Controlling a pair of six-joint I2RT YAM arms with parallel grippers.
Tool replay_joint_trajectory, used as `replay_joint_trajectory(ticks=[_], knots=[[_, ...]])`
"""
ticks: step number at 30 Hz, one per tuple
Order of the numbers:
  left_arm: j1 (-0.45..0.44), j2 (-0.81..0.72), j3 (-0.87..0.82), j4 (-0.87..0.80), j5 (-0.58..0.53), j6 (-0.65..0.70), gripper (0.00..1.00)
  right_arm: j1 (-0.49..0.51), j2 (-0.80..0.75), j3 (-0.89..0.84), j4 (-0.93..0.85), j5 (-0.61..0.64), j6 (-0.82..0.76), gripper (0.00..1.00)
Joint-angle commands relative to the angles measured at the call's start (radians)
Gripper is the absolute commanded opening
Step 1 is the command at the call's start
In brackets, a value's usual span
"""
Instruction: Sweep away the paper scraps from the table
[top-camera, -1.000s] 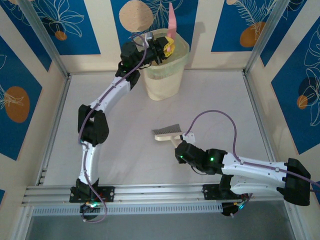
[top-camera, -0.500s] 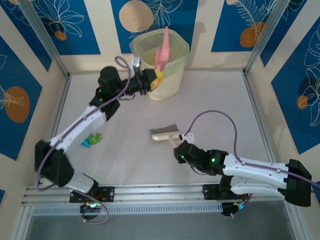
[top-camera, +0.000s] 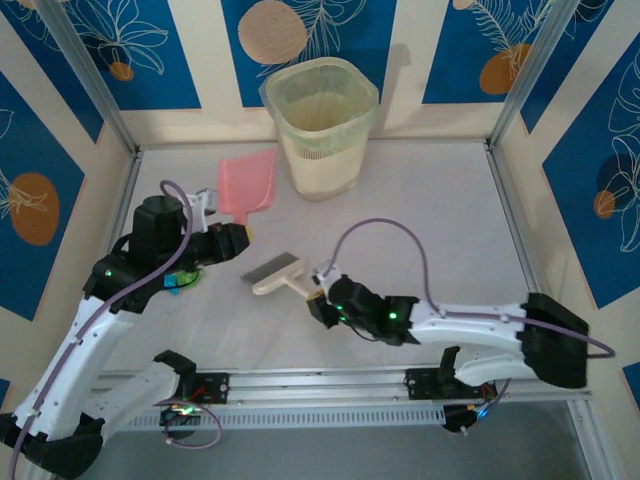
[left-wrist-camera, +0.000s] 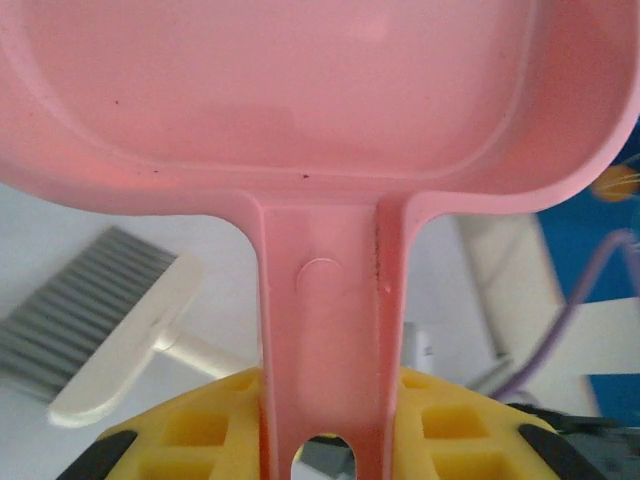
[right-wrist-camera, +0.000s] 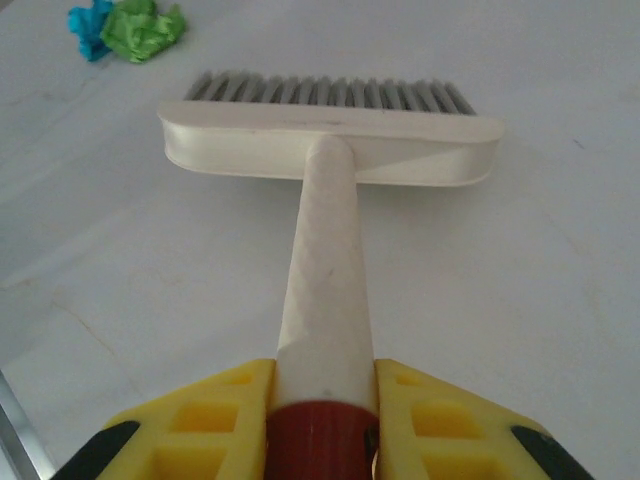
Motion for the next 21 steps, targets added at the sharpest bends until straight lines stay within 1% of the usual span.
replay_joint_trajectory(ticks=[1,4,8,12,15,18,21], knots=[[0.059,-0.016,0.011,-0.191,-0.091,0.166,0.00,0.036,0.117,0.142,0.140,-0.035,-0.111,0.00],[0.108,-0.042,-0.035,-0.205,-0.091,0.206,0.00,0.059,0.213,0.228,0.143,-0.037,-0.129,0.00],[0.158,-0.071,-0.104,-0.210,-0.104,0.238,0.00,0.080,0.265,0.289,0.093,0.020,-0.147,0.00],[0.162,-0.141,-0.166,-0.175,-0.186,0.234,0.00,0.080,0.251,0.287,0.086,0.011,-0.145,0.00],[0.162,-0.191,-0.232,-0.118,-0.198,0.213,0.00,0.086,0.262,0.288,0.141,-0.040,-0.174,0.00],[0.163,-0.216,-0.258,-0.088,-0.217,0.209,0.00,0.093,0.326,0.341,0.161,-0.059,-0.204,0.00],[0.177,-0.219,-0.261,-0.081,-0.226,0.213,0.00,0.093,0.404,0.426,0.154,-0.050,-0.208,0.00]])
